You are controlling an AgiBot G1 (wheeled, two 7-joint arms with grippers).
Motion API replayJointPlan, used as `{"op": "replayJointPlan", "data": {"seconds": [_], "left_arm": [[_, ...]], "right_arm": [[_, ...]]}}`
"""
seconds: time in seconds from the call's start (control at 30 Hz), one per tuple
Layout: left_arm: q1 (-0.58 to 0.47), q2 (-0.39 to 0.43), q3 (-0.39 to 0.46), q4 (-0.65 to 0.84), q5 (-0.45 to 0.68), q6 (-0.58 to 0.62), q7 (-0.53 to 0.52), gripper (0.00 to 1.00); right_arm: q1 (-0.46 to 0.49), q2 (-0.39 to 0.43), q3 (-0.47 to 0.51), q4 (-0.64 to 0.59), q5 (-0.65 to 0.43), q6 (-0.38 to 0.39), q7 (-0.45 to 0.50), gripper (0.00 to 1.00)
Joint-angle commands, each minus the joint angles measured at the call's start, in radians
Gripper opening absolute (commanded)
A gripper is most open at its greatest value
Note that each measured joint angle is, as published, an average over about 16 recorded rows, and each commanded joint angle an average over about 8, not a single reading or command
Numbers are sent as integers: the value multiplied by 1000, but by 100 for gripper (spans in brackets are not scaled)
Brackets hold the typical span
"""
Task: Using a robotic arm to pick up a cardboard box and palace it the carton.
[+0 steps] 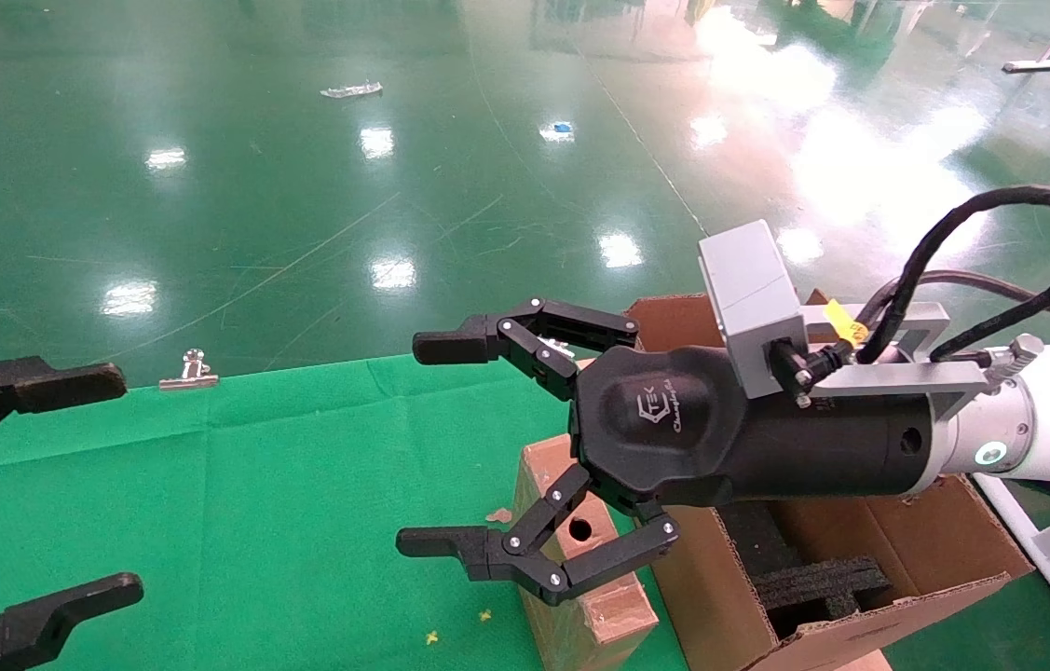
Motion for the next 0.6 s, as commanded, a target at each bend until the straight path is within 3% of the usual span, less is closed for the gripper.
{"op": "replayJointPlan", "data": {"seconds": [0.03,0.43,0.6], "left_arm": [[0,0,0,0,0,0,0,100],[0,0,0,0,0,0,0,100],[0,0,1,1,0,0,0,100]], "right_arm": [[0,0,0,0,0,0,0,100],[2,0,-8,4,-12,2,9,100],[38,-11,-65,35,-109,7,62,100]]}}
